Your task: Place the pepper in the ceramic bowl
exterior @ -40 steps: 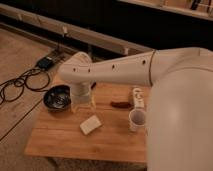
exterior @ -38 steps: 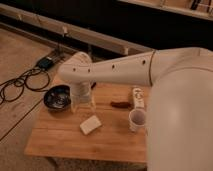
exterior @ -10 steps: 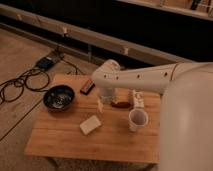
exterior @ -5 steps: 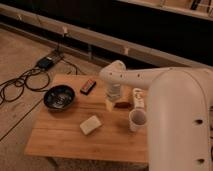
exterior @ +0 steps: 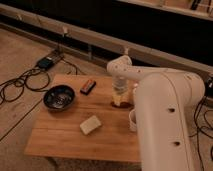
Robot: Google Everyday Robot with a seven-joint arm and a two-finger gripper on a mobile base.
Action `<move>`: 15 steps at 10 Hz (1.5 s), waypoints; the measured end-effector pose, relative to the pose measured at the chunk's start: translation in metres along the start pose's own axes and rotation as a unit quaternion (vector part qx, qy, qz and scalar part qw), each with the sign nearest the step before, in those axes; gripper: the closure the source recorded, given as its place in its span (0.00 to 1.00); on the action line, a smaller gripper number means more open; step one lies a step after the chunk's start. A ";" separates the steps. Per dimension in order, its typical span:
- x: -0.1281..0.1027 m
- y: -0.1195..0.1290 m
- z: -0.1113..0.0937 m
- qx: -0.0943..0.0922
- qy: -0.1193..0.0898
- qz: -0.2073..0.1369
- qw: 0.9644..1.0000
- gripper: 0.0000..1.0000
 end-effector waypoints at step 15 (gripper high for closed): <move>-0.002 0.000 0.037 -0.027 0.007 0.024 0.999 1.00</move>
